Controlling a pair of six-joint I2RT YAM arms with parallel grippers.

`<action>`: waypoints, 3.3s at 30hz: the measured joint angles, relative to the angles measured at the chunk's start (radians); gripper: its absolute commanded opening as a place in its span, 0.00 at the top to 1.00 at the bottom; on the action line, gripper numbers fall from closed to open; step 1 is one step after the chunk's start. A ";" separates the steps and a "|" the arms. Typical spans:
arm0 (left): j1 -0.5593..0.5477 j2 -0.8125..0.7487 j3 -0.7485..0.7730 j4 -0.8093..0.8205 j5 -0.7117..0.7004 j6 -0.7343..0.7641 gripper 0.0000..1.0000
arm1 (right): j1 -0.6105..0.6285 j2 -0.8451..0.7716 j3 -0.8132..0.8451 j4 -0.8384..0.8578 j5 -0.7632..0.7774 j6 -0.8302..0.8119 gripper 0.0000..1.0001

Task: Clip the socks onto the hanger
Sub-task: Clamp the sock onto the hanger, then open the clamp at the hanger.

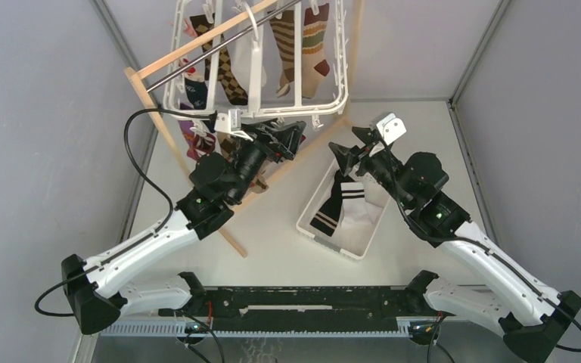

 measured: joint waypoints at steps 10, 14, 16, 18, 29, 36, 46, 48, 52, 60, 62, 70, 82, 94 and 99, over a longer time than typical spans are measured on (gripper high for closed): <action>0.000 -0.008 0.000 -0.003 -0.034 0.021 0.22 | 0.136 0.076 -0.048 0.198 0.201 -0.043 0.33; 0.000 -0.008 0.000 -0.004 -0.038 0.024 0.22 | 0.191 0.101 -0.048 0.275 0.253 -0.084 0.34; 0.000 -0.008 0.000 -0.004 -0.039 0.030 0.22 | 0.211 0.107 -0.048 0.308 0.274 -0.102 0.34; 0.000 -0.008 0.000 -0.003 -0.040 0.031 0.22 | 0.227 0.107 -0.048 0.337 0.290 -0.119 0.35; 0.000 0.014 0.000 -0.003 -0.039 0.039 0.22 | 0.292 0.108 -0.048 0.411 0.337 -0.181 0.35; 0.000 0.030 0.000 -0.003 -0.038 0.045 0.22 | 0.305 0.129 -0.047 0.449 0.354 -0.215 0.36; 0.014 0.032 0.000 0.002 -0.065 0.046 0.22 | 0.304 0.230 -0.001 0.493 0.405 -0.277 0.40; 0.015 0.032 0.000 0.003 -0.066 0.045 0.22 | 0.304 0.239 0.004 0.505 0.413 -0.289 0.41; 0.016 0.032 0.000 0.008 -0.066 0.045 0.22 | 0.304 0.257 0.015 0.535 0.431 -0.311 0.42; 0.010 0.037 0.000 0.007 -0.045 0.045 0.22 | 0.305 0.273 0.032 0.592 0.426 -0.323 0.67; 0.008 0.038 0.000 0.007 -0.038 0.046 0.22 | 0.305 0.275 0.032 0.597 0.425 -0.322 0.75; 0.007 0.040 0.000 0.007 -0.034 0.045 0.22 | 0.305 0.276 0.032 0.601 0.423 -0.317 1.00; 0.007 0.029 0.000 0.004 -0.014 0.049 0.22 | 0.244 0.189 0.035 0.438 0.279 -0.207 1.00; -0.002 -0.085 0.000 -0.086 0.101 0.080 0.01 | -0.117 0.140 0.147 0.188 -0.352 0.113 1.00; -0.001 -0.136 0.000 -0.136 0.136 0.082 0.00 | -0.122 0.179 0.156 0.161 -0.468 0.161 1.00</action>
